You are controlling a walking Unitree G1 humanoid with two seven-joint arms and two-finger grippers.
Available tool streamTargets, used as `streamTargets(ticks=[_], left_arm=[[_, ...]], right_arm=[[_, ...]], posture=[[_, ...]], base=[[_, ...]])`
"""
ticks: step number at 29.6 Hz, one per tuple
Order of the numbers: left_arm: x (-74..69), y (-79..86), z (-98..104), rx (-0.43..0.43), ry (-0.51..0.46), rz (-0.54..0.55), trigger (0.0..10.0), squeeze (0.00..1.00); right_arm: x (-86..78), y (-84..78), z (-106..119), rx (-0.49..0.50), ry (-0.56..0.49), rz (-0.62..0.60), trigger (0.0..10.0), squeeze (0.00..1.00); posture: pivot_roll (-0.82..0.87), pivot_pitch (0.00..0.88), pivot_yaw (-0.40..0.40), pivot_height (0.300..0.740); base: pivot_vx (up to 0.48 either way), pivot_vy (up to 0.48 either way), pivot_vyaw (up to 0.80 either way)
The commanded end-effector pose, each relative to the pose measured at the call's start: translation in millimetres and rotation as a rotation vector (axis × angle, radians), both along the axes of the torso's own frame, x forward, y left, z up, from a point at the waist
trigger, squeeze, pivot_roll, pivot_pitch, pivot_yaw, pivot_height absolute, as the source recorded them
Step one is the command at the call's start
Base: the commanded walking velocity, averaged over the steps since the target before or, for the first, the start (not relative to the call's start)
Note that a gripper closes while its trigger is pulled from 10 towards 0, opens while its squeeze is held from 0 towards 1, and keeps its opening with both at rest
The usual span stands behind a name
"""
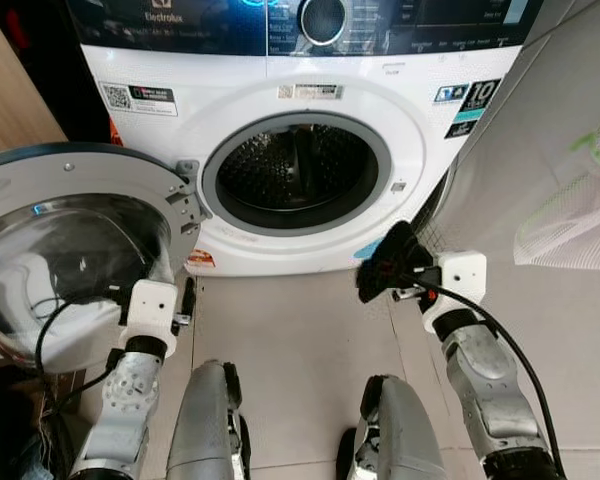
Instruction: Clothes washing
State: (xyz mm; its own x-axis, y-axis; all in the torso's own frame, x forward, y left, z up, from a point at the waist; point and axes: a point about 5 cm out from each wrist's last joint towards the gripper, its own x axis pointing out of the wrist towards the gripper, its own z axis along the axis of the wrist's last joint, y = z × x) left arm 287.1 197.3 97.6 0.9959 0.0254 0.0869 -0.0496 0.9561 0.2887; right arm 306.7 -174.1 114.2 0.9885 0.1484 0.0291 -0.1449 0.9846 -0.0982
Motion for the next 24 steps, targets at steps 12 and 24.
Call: streamTargets(ticks=[12,24], left_arm=[[-3.0,-0.3,-8.3,0.011,0.039,0.004,10.0,0.00],[-2.6,-3.7,-7.4,0.015,0.041,-0.030,10.0,0.00]], right_arm=[[-1.6,-4.9,0.2,-0.003,0.002,-0.011,10.0,0.00],[-1.4,-4.4,-1.3,0.012,0.019,-0.014,10.0,0.00]], posture=[[0.13,0.275,-0.097,0.577],[0.13,0.277,-0.094,0.577]], base=[[0.272,0.000,0.33],[0.273,0.000,0.00]])
